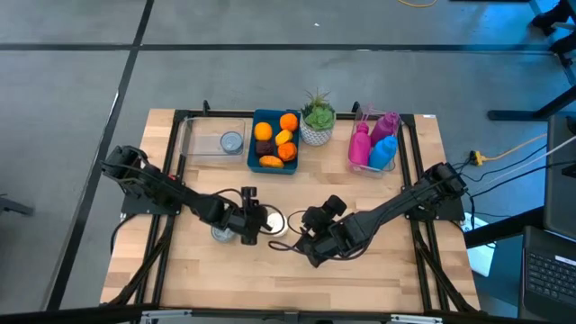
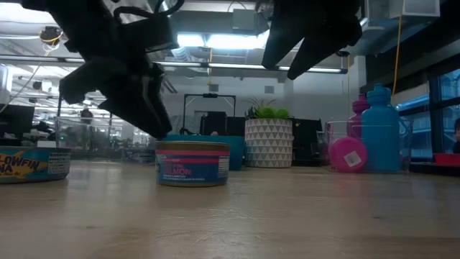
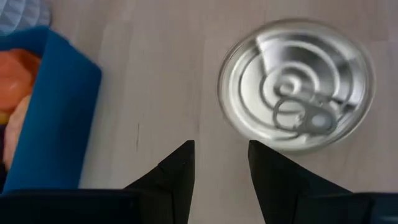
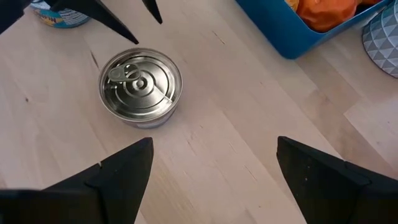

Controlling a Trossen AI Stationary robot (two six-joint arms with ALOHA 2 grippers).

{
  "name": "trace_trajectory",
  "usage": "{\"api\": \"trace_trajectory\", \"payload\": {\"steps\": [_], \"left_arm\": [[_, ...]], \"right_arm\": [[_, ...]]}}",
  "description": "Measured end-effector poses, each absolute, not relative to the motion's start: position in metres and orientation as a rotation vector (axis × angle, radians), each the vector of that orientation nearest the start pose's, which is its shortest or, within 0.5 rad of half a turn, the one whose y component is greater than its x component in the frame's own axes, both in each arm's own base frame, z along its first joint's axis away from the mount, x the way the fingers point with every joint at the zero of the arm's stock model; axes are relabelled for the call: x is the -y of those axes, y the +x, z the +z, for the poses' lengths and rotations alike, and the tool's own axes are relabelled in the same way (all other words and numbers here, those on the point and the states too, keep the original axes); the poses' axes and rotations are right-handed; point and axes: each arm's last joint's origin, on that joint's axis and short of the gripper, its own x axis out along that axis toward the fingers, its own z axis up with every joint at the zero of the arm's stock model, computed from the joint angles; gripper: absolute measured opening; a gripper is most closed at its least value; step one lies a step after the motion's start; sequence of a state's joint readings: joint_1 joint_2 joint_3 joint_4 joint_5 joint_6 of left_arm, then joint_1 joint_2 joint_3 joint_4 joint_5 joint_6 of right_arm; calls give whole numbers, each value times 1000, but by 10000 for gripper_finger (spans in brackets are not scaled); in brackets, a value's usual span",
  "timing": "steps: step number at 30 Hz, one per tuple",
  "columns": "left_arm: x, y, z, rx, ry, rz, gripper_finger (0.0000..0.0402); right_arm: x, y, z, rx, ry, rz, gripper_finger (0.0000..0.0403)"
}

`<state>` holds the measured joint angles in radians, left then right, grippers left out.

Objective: Pick & Place Food Item
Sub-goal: Stack the blue and pink tuna can on top of the blue tuna can into the left transparent bin

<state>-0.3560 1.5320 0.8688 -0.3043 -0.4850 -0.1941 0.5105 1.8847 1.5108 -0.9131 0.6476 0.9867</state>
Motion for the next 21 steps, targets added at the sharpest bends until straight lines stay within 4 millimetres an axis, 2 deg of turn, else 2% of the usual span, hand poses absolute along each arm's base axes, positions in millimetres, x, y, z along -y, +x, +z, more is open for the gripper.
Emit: {"api": "trace_trajectory", "payload": {"steps": [8, 21], "left_arm": [[90, 285, 190, -824, 172, 129, 143], [90, 284, 189, -835, 148, 119, 143]], "right_arm": [[-169, 338, 234, -880, 191, -597, 341], [-169, 338, 234, -881, 188, -596, 341]]}}
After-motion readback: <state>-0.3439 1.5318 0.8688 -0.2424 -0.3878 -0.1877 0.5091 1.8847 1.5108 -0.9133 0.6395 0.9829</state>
